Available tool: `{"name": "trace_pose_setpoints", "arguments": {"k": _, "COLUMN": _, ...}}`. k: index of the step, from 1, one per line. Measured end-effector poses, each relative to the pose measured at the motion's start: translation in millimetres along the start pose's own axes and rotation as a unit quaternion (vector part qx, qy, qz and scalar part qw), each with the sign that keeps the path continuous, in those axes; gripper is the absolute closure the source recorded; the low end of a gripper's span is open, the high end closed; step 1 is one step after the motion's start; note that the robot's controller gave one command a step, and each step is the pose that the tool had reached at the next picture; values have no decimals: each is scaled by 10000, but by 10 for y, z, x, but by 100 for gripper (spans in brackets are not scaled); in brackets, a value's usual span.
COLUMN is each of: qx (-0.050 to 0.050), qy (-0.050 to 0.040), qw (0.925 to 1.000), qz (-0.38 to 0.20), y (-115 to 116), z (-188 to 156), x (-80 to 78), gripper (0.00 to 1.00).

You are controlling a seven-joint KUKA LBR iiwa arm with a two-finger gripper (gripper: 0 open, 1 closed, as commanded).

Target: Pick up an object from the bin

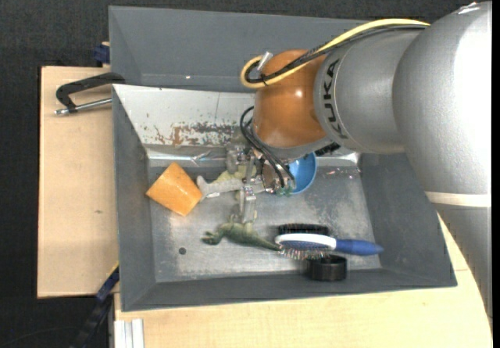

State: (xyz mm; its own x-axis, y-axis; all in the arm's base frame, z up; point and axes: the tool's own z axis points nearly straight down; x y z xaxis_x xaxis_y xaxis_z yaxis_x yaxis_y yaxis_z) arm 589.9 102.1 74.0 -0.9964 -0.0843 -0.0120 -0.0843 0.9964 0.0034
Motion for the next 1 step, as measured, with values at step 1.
{"name": "trace_pose_setpoints", "arguments": {"k": 1, "qx": -1, "qy": -11, "qw": 10000, "qz": -2, "y": -1, "z": -14, "x": -8, "gripper": 100}}
